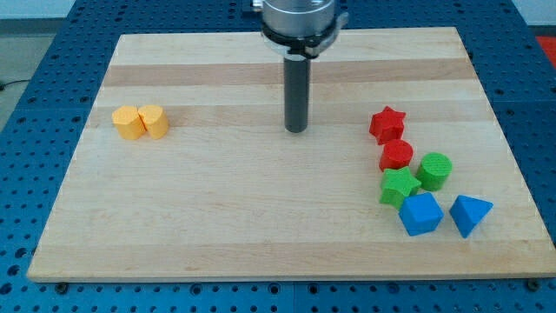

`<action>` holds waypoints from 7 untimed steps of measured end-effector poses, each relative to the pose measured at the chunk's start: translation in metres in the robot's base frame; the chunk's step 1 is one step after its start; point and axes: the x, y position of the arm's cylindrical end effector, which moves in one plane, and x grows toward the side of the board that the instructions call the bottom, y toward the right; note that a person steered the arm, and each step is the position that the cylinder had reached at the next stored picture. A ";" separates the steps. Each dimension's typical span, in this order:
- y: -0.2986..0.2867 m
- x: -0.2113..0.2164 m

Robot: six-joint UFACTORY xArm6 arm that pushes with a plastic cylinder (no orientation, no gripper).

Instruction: Push the red star into the red circle

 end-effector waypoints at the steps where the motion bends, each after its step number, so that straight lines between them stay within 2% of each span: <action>1: -0.014 -0.010; 2: -0.019 -0.052; 3: -0.051 -0.089; 4: -0.092 -0.111; 7: -0.114 -0.164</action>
